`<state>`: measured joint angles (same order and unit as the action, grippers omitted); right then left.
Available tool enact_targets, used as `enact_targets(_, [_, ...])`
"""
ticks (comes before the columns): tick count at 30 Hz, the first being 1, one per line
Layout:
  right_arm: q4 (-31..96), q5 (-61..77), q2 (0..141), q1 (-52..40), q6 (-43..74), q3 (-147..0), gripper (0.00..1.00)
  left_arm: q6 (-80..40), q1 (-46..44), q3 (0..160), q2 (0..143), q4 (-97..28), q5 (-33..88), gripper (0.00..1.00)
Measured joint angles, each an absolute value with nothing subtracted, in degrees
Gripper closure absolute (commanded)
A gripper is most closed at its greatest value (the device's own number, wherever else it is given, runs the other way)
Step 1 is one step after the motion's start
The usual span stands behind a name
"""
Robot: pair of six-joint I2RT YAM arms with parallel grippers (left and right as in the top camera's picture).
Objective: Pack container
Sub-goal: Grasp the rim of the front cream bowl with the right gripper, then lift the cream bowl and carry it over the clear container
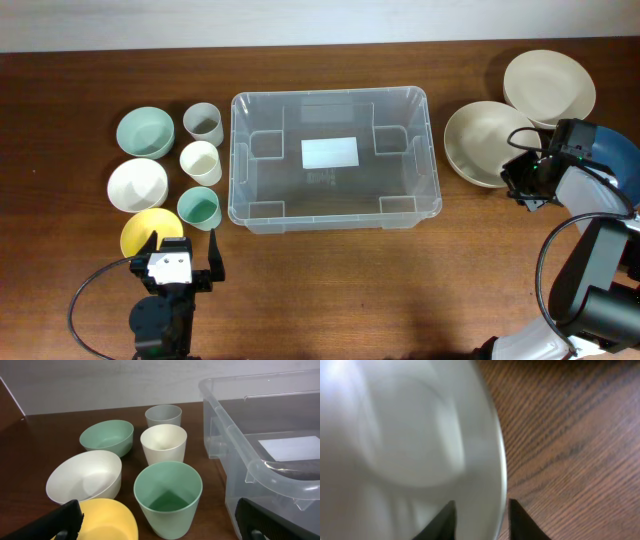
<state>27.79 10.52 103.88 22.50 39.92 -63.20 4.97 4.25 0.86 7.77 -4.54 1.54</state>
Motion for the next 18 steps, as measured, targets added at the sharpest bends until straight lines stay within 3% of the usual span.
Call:
enact_targets(6, [27.79, 10.33, 103.88, 22.50, 39.90, -63.20, 0.96, 4.97, 4.25, 0.86, 7.77, -4.54, 1.54, 0.01])
enact_targets(18, [27.77, 10.37, 103.88, 22.61, 40.47, -63.20, 0.97, 4.95, 4.25, 0.86, 7.77, -4.54, 1.54, 0.01])
